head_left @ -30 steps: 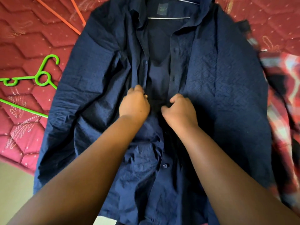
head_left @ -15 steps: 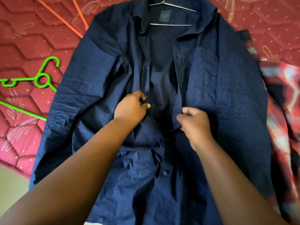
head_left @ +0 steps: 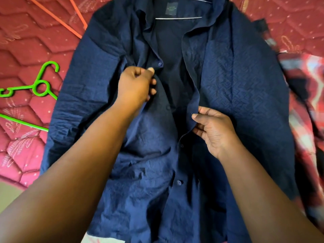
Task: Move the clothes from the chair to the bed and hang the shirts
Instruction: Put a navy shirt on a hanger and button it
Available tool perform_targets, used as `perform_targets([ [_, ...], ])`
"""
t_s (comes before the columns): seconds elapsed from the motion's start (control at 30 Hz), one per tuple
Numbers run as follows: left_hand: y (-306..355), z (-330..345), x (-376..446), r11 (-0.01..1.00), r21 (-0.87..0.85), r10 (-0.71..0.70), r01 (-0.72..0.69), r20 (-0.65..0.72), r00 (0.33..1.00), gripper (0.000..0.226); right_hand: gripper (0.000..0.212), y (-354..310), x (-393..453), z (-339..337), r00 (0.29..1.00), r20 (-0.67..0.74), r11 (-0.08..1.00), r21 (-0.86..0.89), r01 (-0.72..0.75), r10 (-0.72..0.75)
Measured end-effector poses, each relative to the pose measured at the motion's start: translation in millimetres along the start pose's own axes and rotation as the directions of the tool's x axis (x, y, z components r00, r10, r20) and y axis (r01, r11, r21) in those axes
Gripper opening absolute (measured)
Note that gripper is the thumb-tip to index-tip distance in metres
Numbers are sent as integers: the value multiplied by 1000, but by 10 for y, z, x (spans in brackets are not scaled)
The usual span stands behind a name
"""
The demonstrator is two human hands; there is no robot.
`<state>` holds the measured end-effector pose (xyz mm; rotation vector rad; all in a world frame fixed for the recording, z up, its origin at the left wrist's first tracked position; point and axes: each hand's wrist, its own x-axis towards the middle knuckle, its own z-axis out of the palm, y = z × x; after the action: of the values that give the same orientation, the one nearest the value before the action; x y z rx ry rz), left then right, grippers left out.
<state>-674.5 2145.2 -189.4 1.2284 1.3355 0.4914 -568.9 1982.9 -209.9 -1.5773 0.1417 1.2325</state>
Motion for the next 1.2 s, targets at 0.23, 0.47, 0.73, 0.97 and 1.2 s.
perform_targets([
  [0.23,31,224,131,982,178,37,-61,134,990,18,19,2,35,29,999,-48,1000,-21,3,-4],
  [0.47,-443,40,-326,583,561,516,-588,303,801,19,22,47,41,178,997,-64,999,-12,46,-47],
  [0.73,-636,138,-403,439,765,315,-471,360,878,27,19,104,71,324,992,-105,997,-23,72,-74],
  [0.97,-732,74,-297,671,692,203,-266,174,964,27,8,191,160,369,986,-137,993,-81,88,-99],
  [1.2,-730,77,-363,838,533,116,-117,35,993,13,13,204,164,328,986,-119,981,-164,99,-119],
])
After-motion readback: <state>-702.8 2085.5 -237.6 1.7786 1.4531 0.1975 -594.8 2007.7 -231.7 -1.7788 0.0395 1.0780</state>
